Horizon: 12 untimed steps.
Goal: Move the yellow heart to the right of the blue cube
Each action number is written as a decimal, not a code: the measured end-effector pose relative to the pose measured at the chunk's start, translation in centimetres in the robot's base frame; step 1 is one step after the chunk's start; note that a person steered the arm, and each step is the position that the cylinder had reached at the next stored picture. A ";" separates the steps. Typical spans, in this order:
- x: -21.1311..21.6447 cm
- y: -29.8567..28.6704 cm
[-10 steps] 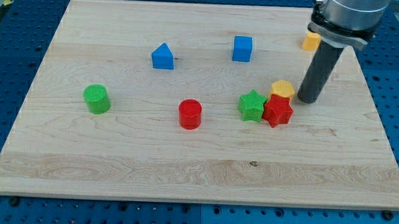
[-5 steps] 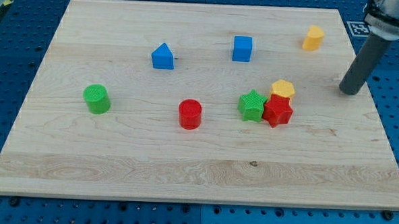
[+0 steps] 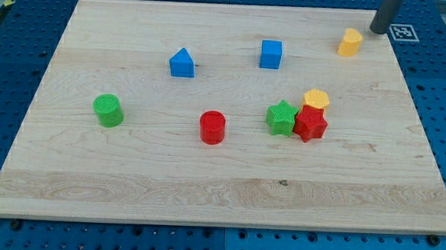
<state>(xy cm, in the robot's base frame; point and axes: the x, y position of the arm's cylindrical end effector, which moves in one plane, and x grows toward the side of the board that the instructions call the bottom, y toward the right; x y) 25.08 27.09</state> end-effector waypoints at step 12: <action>5.6 -4.2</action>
<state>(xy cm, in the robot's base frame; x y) 30.73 22.89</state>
